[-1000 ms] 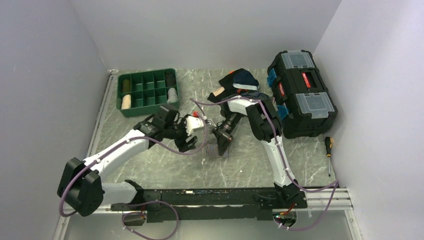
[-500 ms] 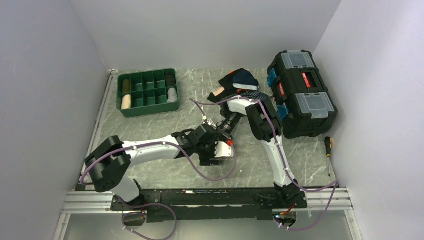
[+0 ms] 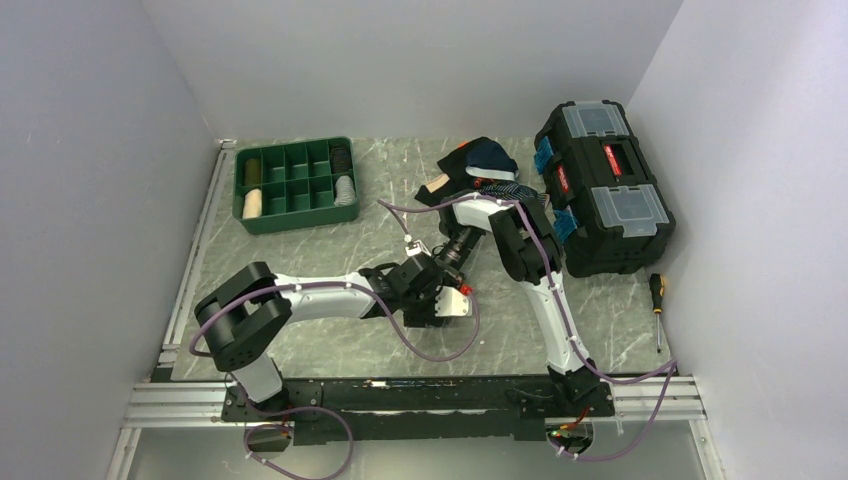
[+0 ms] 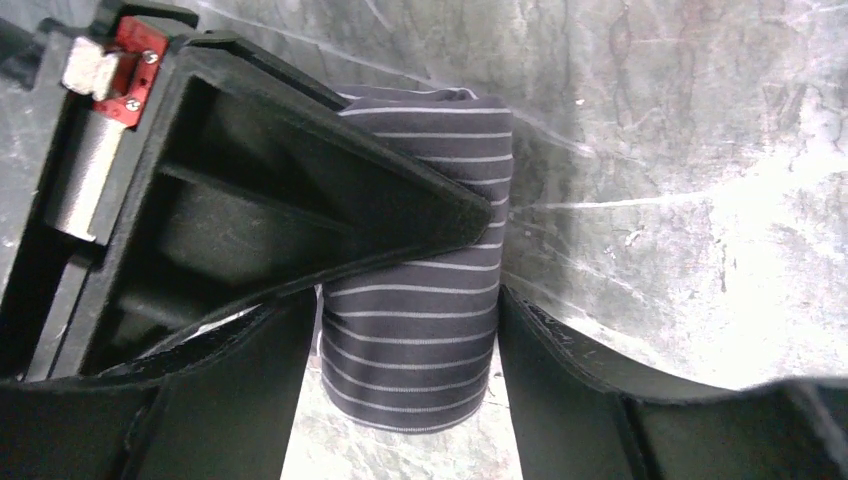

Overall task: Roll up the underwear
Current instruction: Roll the underwear to the center of the board.

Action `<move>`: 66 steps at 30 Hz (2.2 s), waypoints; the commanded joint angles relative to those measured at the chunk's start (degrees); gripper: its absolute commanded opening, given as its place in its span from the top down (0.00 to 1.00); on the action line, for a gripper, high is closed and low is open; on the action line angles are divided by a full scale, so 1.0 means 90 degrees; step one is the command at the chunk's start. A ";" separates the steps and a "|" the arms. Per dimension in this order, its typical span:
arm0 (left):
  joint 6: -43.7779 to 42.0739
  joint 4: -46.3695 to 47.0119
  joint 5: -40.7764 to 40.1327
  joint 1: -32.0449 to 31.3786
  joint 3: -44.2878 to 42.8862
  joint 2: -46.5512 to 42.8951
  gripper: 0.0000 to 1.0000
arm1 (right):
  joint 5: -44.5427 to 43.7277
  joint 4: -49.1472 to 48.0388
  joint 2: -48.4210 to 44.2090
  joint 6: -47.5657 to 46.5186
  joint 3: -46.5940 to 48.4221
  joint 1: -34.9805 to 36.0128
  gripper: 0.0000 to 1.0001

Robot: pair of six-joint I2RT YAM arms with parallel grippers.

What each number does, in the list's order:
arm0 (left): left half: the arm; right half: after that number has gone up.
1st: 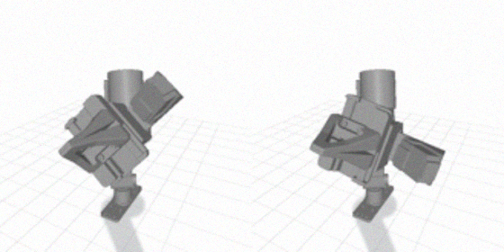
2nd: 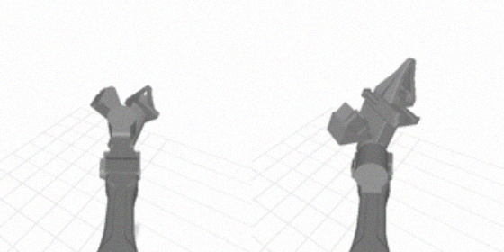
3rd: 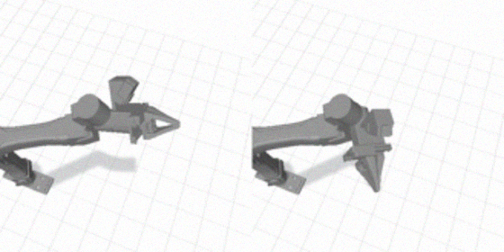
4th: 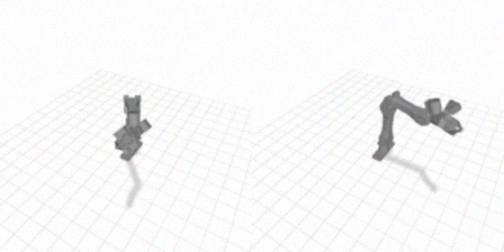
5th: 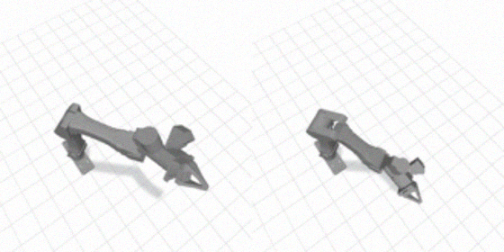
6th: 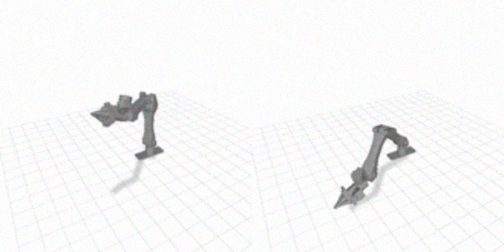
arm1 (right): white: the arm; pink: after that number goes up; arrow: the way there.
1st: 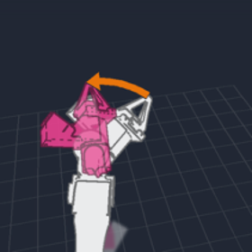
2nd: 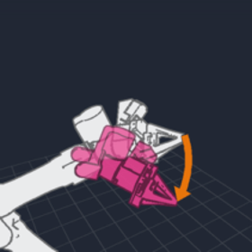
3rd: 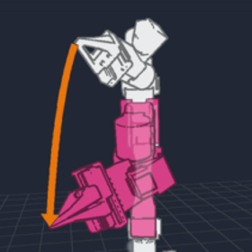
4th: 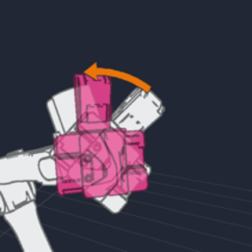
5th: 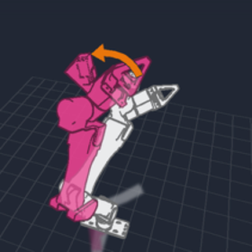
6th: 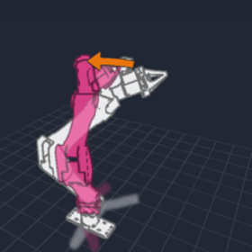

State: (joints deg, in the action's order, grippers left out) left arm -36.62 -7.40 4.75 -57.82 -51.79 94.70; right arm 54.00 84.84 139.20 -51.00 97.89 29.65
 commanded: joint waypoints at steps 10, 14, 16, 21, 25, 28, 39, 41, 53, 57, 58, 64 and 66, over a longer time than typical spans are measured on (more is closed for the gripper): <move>0.0231 -0.0167 0.0789 -0.0040 -0.0104 0.0419 0.67 | -0.0997 -0.0840 0.0343 -0.0237 -0.0078 0.0144 0.90; 0.0226 -0.0442 0.1080 -0.0017 -0.0233 0.0669 0.87 | -0.1068 -0.0952 0.0224 -0.0132 -0.0140 0.0125 0.82; 0.0203 -0.0557 0.1199 0.0013 -0.0267 0.0740 1.00 | -0.1136 -0.1081 0.0059 -0.0040 -0.0187 0.0105 0.76; 0.0118 -0.0754 0.1502 0.0142 -0.0244 0.0782 1.00 | -0.1166 -0.1218 -0.0309 0.0070 -0.0268 -0.0014 0.58; 0.0054 -0.0819 0.1568 0.0144 -0.0171 0.0804 1.00 | -0.1096 -0.1206 -0.0582 0.0071 -0.0324 -0.0149 0.52; 0.0030 -0.0802 0.1590 0.0155 -0.0100 0.0820 1.00 | -0.1041 -0.1138 -0.0787 0.0046 -0.0331 -0.0304 0.48; 0.0220 -0.0932 0.2018 0.0428 -0.0224 0.0903 1.00 | -0.1067 -0.0893 -0.1586 -0.0114 -0.0494 -0.1092 0.47; 0.0291 -0.1021 0.2239 0.0585 -0.0312 0.0941 1.00 | -0.1045 -0.0908 -0.1917 -0.0102 -0.0586 -0.1286 0.47; 0.0943 -0.2344 0.4270 0.1905 -0.1623 0.1977 1.00 | -0.1471 -0.3058 -0.4465 0.1451 -0.2143 -0.1825 0.48; 0.1163 -0.3033 0.5009 0.2381 -0.2283 0.2676 1.00 | -0.1836 -0.3955 -0.5246 0.1920 -0.2649 -0.1800 0.47; 0.1185 -0.3195 0.5136 0.2460 -0.2427 0.2837 1.00 | -0.1901 -0.4121 -0.5413 0.1958 -0.2798 -0.1771 0.47; 0.1154 -0.4399 0.6027 0.2915 -0.3417 0.3894 1.00 | -0.2489 -0.4834 -0.6180 0.1880 -0.3608 -0.1176 0.45; 0.1186 -0.4637 0.6144 0.3013 -0.3674 0.4174 1.00 | -0.2819 -0.4979 -0.6255 0.1862 -0.3774 -0.0814 0.45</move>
State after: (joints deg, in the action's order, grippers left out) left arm -24.71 -38.00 63.00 -32.71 -82.94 125.05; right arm 34.20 46.78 85.52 -34.85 66.57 17.23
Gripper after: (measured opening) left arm 0.265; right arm 0.548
